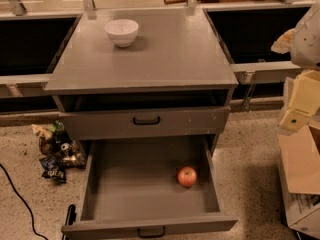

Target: Pick apple from middle drawer and place on counter

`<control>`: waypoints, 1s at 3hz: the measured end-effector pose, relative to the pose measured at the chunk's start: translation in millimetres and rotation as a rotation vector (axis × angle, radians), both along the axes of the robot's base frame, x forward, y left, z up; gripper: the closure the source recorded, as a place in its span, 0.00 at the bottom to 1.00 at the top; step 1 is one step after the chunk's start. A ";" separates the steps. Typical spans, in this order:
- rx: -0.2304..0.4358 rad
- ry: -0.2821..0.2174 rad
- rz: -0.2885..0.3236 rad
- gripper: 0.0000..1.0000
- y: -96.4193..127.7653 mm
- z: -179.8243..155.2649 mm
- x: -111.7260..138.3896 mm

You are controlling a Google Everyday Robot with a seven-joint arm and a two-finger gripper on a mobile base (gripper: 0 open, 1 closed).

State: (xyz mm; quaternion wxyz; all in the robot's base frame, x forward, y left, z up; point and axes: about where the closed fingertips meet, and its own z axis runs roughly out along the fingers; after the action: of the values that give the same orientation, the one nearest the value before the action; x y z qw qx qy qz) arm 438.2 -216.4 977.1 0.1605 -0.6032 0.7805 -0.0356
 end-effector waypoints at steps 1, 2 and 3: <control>0.000 0.000 0.000 0.00 0.0 -0.2 0.1; 0.030 0.019 0.044 0.00 3.1 -24.9 9.4; 0.083 0.053 0.133 0.00 12.8 -76.6 21.0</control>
Offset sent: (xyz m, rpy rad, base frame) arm 0.0225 0.0056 -0.0655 0.0745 0.0648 0.1093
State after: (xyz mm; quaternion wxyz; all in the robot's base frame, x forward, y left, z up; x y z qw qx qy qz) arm 459.2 -203.6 900.5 0.1666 -0.6470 0.7437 0.0237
